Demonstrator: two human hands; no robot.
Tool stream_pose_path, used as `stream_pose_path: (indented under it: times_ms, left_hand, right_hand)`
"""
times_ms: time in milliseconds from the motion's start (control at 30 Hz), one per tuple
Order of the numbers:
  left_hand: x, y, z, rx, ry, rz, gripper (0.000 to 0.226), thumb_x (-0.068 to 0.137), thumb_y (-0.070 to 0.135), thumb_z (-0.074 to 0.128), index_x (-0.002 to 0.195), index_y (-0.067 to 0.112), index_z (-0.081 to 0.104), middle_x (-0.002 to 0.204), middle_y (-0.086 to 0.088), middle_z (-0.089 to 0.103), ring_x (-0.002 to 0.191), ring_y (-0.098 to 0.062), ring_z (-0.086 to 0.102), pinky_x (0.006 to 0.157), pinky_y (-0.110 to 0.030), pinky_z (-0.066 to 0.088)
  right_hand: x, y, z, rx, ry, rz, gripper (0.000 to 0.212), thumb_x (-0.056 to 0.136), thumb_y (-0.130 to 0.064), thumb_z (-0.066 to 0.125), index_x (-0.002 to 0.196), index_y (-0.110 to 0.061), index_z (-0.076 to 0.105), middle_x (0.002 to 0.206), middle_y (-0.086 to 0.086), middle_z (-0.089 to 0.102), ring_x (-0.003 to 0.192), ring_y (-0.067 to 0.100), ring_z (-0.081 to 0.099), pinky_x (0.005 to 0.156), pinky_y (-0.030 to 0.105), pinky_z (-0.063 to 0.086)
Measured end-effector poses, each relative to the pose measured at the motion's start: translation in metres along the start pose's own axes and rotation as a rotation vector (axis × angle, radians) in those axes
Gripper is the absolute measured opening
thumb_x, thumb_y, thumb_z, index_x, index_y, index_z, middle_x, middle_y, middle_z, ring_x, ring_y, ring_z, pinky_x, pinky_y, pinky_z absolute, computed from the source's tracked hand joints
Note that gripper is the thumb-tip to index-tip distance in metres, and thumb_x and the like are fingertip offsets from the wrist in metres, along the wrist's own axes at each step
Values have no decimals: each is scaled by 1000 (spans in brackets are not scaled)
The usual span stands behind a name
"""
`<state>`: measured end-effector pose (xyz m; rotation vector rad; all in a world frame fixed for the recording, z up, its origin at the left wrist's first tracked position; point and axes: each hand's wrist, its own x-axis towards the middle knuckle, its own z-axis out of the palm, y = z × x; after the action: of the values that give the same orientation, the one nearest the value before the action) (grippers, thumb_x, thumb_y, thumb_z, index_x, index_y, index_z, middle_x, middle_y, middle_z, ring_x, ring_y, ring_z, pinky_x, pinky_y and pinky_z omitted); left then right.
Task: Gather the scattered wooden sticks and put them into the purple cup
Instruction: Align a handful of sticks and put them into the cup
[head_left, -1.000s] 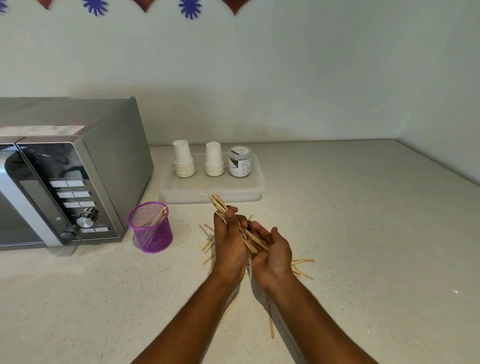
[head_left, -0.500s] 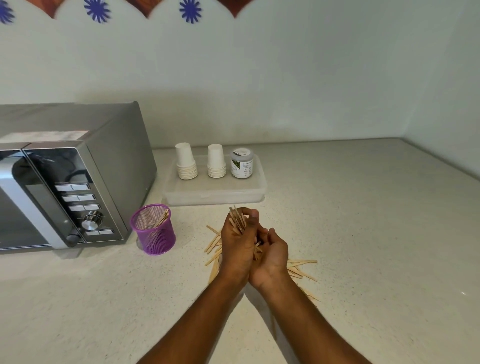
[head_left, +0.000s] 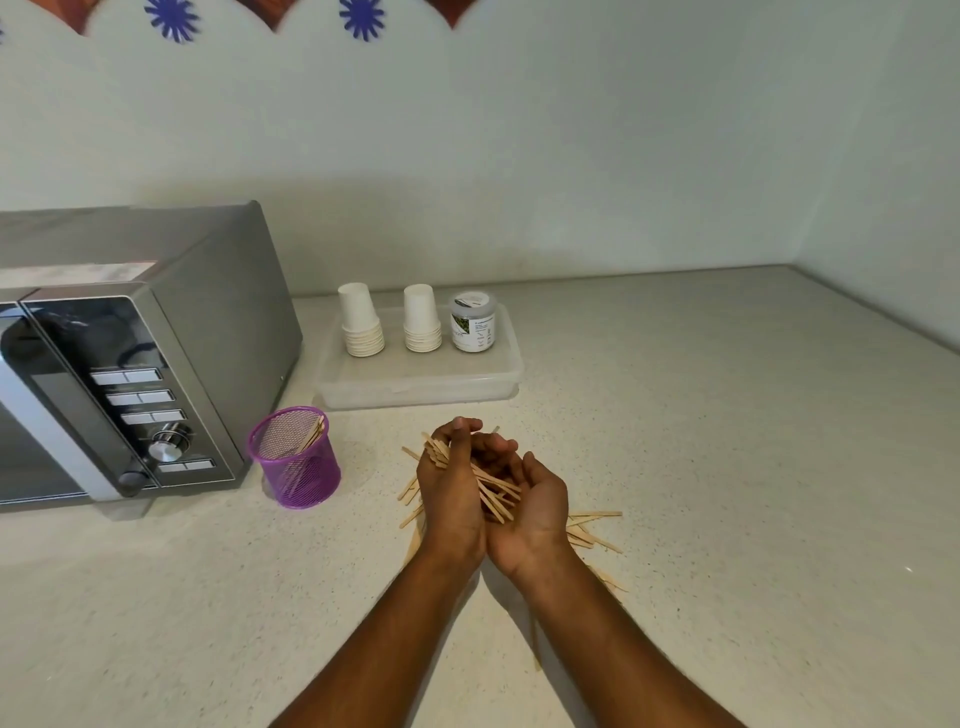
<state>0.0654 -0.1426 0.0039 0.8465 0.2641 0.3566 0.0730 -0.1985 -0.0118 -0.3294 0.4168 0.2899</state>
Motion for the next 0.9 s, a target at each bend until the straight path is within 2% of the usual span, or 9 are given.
stream_pose_path:
  times_ms: [67,100,200,300,433,533,633,733,900]
  left_hand:
    - [-1,-1,0,-60,-1,-30,16,93,25,69,99,11,68,75,-12,72,73,-28,74,68,-38,59]
    - [-1,-2,0,-94,10,-43,20,91,28,71,99,10,68,75,-12,72,73,-28,74,68,-39,59]
    - [3,0,1,-130,109,-77,37,97,45,63,79,12,66,61,-7,62,59,-23,68,66,-40,59]
    - [11,8,-4,-116,218,-96,46,100,52,52,78,12,55,47,1,42,40,-13,47,49,-27,50]
    - [18,16,-10,-169,265,-138,48,100,53,51,77,11,54,48,2,36,37,-12,37,43,-21,41]
    - [25,19,-14,-216,295,-154,47,100,54,52,80,12,54,49,3,36,36,-10,34,42,-20,38]
    - [32,19,-18,-336,302,-219,47,99,55,52,79,13,55,48,5,37,36,-9,32,40,-19,34]
    - [35,18,-22,-453,295,-278,50,98,58,53,74,14,52,46,6,33,35,-9,27,39,-18,29]
    - [39,19,-25,-506,243,-278,53,99,55,52,62,18,41,43,7,29,32,-8,24,38,-18,26]
  right_hand:
    - [-2,0,3,18,-32,-12,52,106,-28,42,82,-4,81,88,13,77,81,29,78,84,44,55]
    - [-3,0,5,10,-52,-21,51,106,-28,42,83,-4,81,89,12,77,83,29,78,87,44,56]
    - [-6,2,5,-84,-85,-41,41,106,-27,44,113,0,75,110,17,76,110,35,72,104,49,51]
    - [-10,6,1,-187,-77,-55,37,104,-24,50,124,1,68,126,21,71,122,37,66,108,48,49]
    - [-18,11,-8,-414,-109,-145,33,85,-21,69,109,0,76,113,21,75,110,33,72,108,49,50]
    - [-21,11,-12,-679,-104,-268,24,100,-11,57,111,-5,77,109,15,78,107,27,74,103,45,55]
    - [-27,13,-13,-885,-119,-328,37,98,3,51,117,-17,76,113,4,78,108,16,73,98,34,58]
    - [-31,11,-16,-1071,-171,-414,47,94,9,55,122,-23,74,114,-5,77,108,5,71,96,24,57]
    - [-26,0,-24,-1141,-145,-556,30,90,4,69,105,-19,81,95,-6,81,93,8,76,84,23,60]
